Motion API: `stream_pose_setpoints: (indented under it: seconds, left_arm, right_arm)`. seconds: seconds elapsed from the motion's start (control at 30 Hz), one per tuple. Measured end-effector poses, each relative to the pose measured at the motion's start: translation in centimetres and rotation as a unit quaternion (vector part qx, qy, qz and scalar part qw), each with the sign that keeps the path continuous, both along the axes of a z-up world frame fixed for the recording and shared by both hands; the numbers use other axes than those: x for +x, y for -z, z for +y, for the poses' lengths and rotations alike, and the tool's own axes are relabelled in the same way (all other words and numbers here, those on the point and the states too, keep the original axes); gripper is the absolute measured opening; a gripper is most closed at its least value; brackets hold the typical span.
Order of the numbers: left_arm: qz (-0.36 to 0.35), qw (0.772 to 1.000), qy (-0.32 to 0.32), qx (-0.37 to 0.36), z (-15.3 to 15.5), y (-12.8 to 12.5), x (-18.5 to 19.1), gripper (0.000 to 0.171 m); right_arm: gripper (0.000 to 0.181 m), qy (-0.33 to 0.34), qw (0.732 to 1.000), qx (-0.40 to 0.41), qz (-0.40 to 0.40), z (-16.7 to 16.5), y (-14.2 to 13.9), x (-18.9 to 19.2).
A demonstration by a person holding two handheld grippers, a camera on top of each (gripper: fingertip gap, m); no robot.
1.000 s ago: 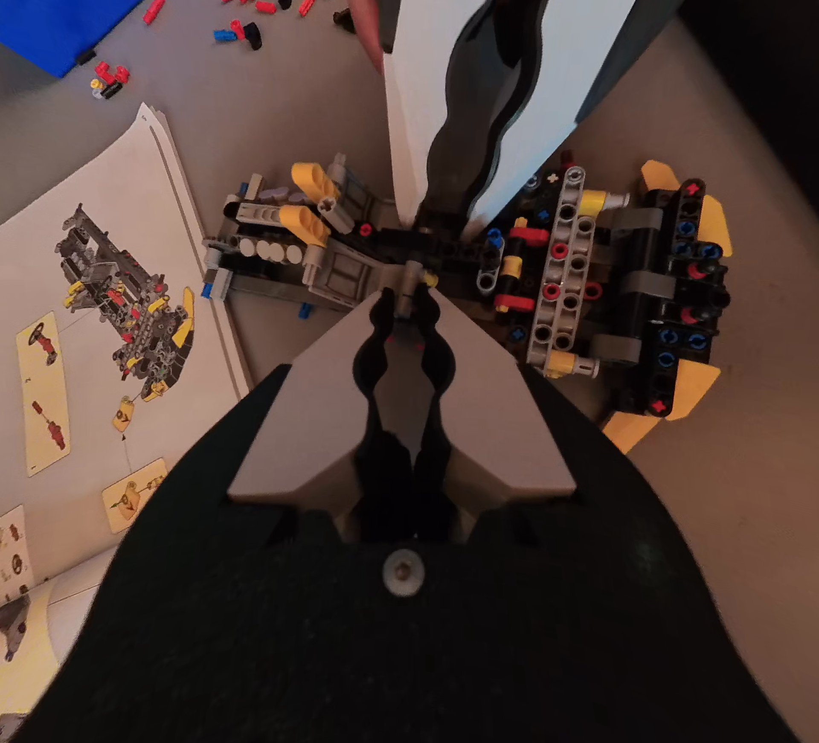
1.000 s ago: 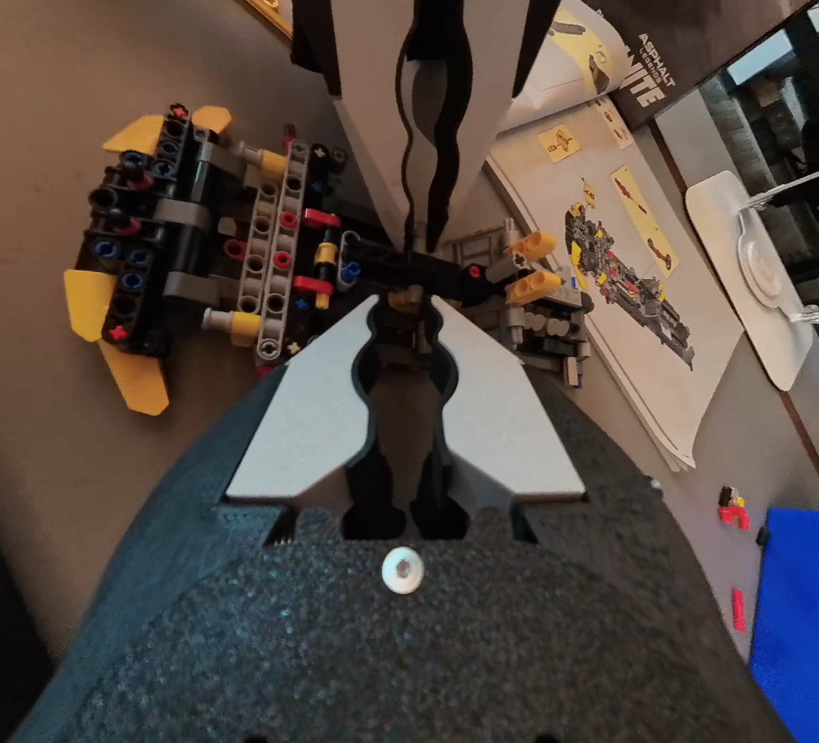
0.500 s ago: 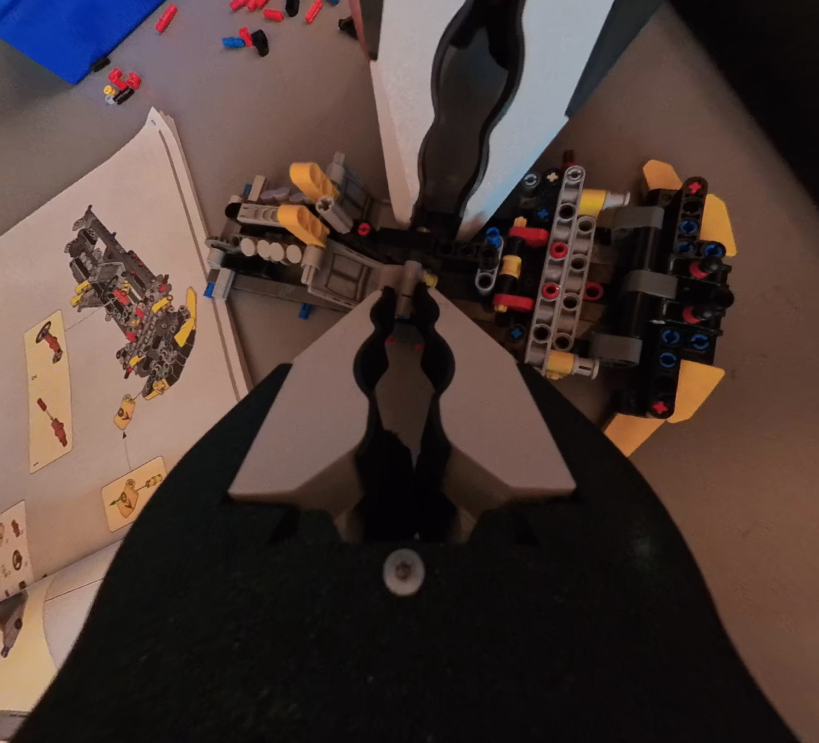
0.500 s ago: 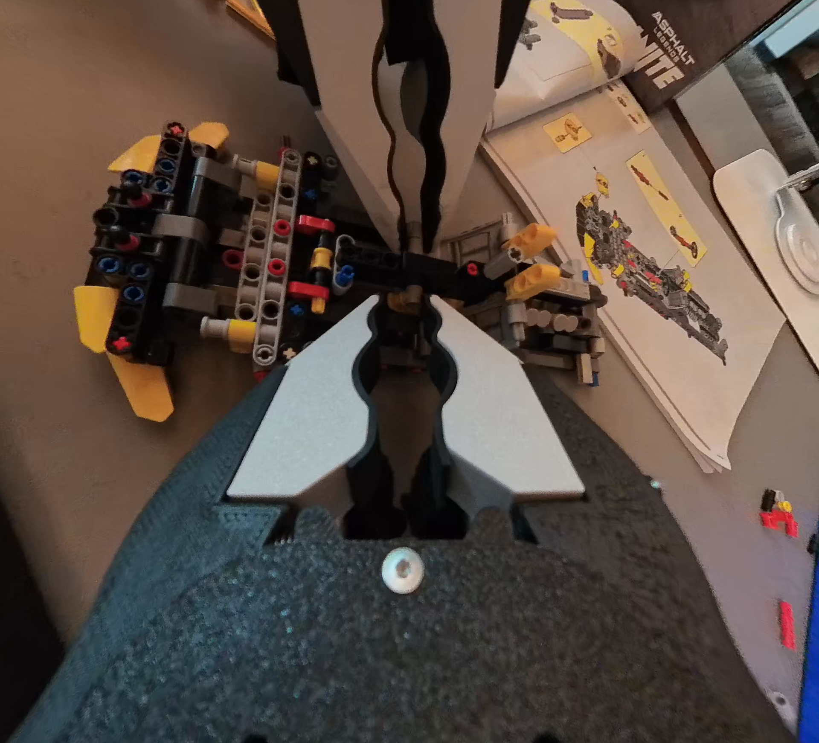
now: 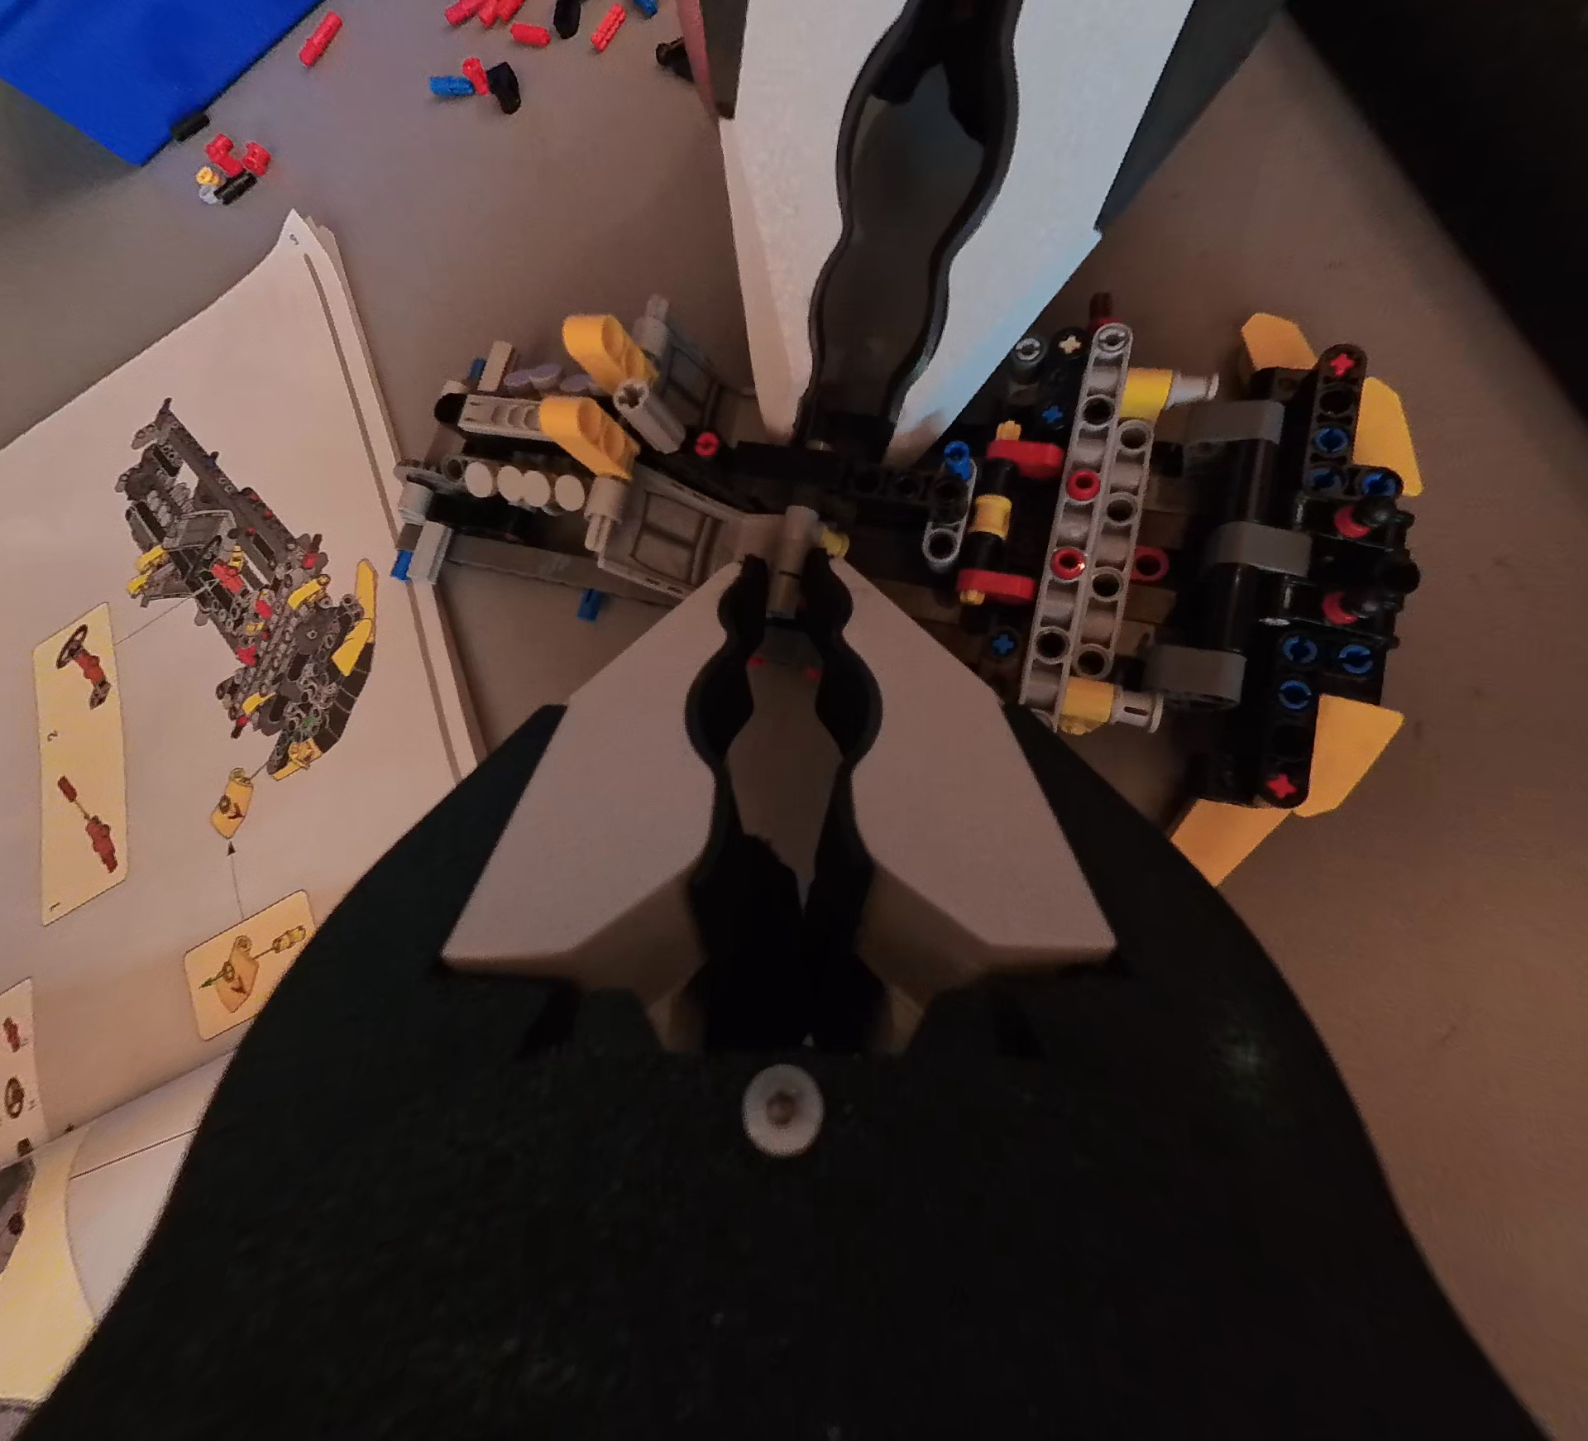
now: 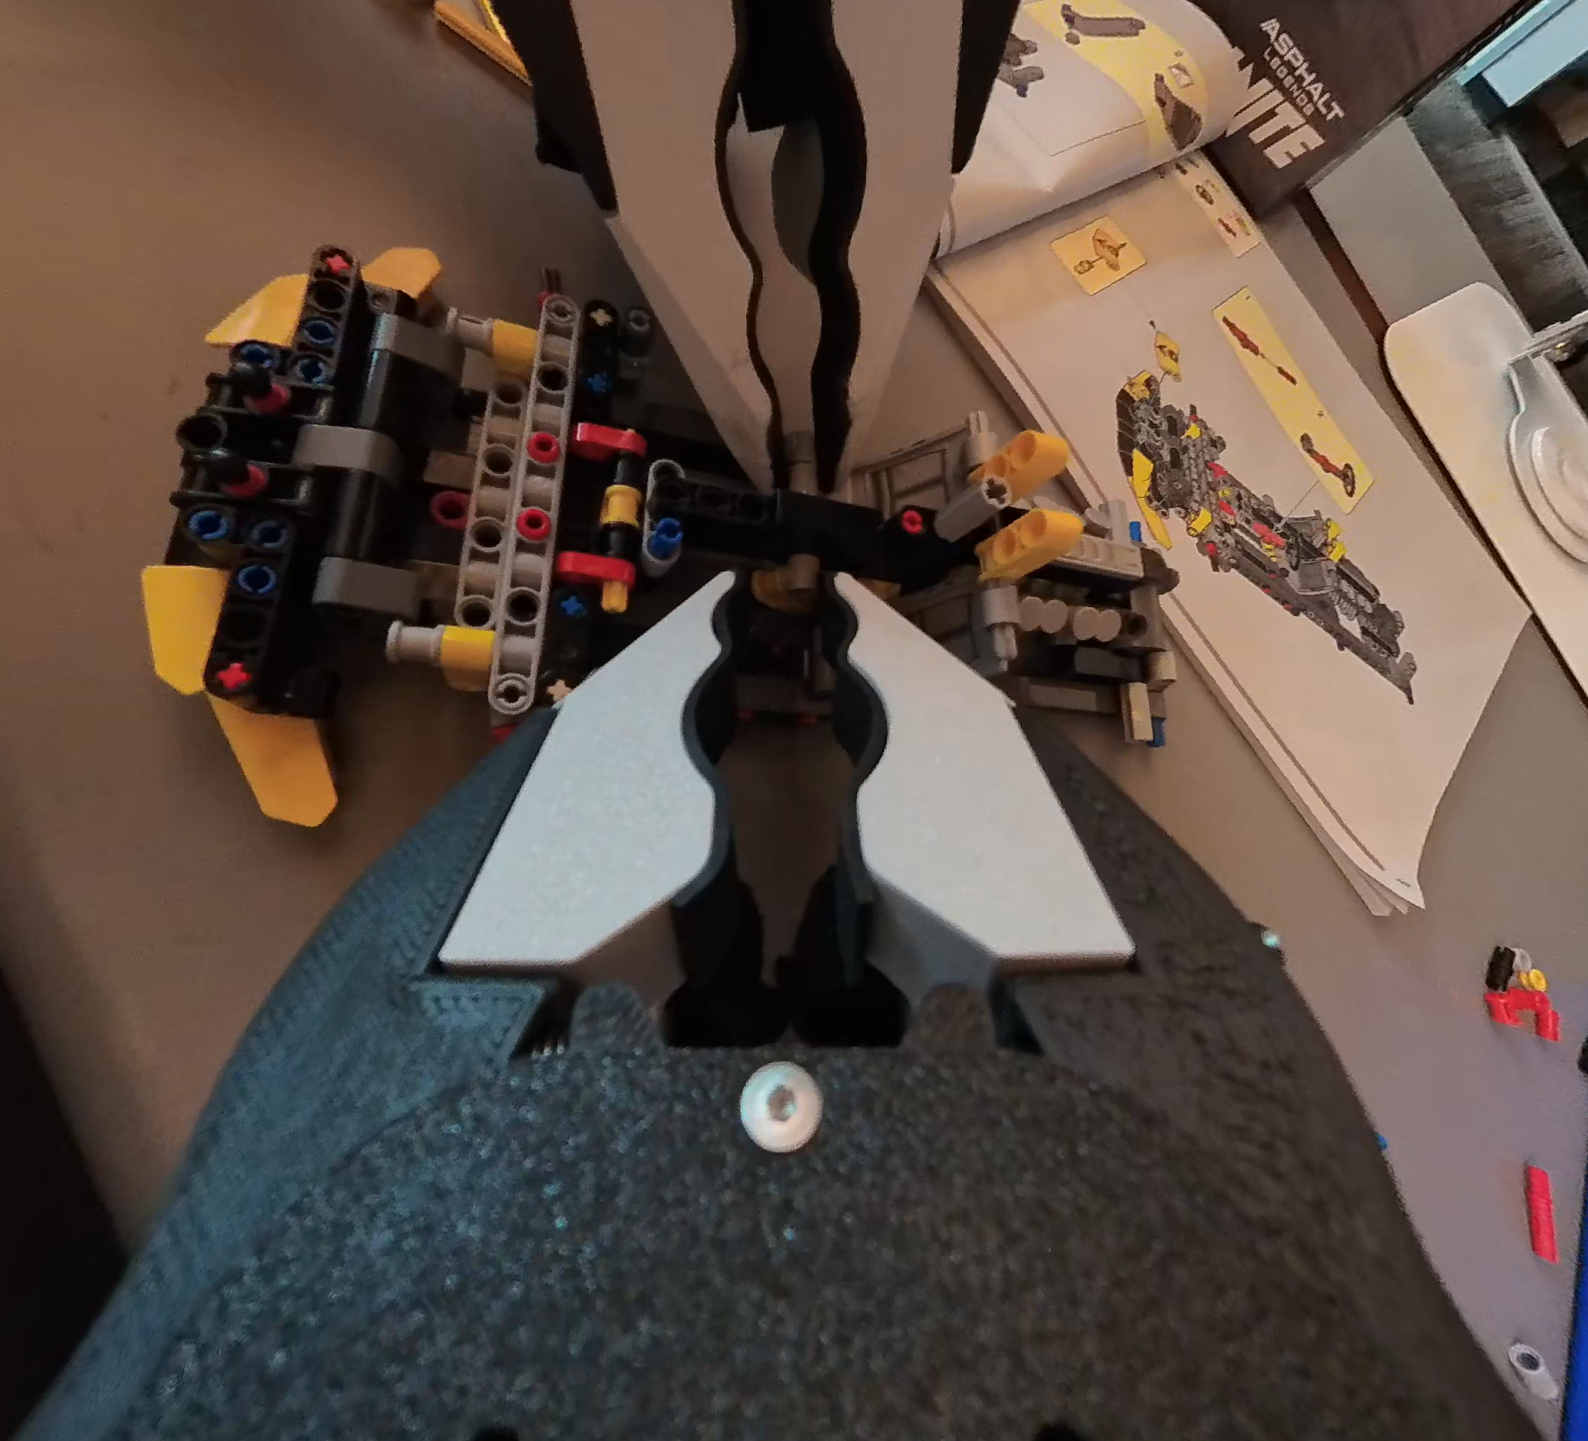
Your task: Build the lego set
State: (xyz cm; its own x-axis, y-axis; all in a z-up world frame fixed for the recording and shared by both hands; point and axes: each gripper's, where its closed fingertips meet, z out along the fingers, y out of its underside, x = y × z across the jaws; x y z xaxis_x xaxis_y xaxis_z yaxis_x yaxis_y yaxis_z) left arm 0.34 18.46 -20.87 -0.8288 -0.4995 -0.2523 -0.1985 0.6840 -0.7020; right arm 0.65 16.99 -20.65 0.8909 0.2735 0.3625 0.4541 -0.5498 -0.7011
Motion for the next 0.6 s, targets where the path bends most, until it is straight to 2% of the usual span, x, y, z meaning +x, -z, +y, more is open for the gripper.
stream_pose_setpoints:
  seconds: [0.2,0.37,0.47,0.6]
  left_arm:
    - [0.001,1.0,0.0,-0.004,-0.1,0.0,0.0,0.006]
    - [-0.001,1.0,0.001,-0.001,-0.1,0.0,0.0,0.006]
    - [-0.001,1.0,0.001,-0.003,-0.1,0.0,0.0,0.006]
    - [-0.002,1.0,0.0,-0.002,0.0,0.0,0.0,0.006]
  right_arm:
    - [0.017,0.001,1.0,0.002,-0.002,-0.2,0.0,0.0]
    - [0.02,0.01,0.997,0.029,0.065,-2.1,-1.5,0.7]
    - [0.023,0.023,0.999,0.007,0.043,-2.5,-0.5,2.2]
    - [0.017,0.005,1.0,0.0,0.003,-1.5,-0.2,2.0]
